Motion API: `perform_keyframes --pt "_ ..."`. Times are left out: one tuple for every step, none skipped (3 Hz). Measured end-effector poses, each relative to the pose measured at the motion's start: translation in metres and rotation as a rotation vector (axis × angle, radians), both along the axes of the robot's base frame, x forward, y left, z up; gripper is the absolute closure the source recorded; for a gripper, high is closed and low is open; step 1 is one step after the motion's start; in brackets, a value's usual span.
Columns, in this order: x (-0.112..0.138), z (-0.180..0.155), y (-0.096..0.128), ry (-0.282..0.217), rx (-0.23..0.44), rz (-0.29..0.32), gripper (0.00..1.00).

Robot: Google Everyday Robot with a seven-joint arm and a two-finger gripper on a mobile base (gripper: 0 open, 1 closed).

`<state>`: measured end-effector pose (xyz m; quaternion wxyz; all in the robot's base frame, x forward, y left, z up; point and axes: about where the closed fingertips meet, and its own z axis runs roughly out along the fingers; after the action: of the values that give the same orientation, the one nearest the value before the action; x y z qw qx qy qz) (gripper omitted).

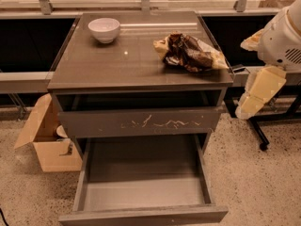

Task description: Place brown chip bag into middle drawer

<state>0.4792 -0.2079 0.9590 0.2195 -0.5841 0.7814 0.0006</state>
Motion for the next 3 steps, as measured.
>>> perform_keyframes --pt "0.01 0.0 -0.001 -0.015 0.012 -0.004 0.0" --pt "0.051 0.003 -0.001 -0.065 0.053 -0.015 0.0" --pt "0.122 0.002 0.009 -0.121 0.131 -0.027 0.0"
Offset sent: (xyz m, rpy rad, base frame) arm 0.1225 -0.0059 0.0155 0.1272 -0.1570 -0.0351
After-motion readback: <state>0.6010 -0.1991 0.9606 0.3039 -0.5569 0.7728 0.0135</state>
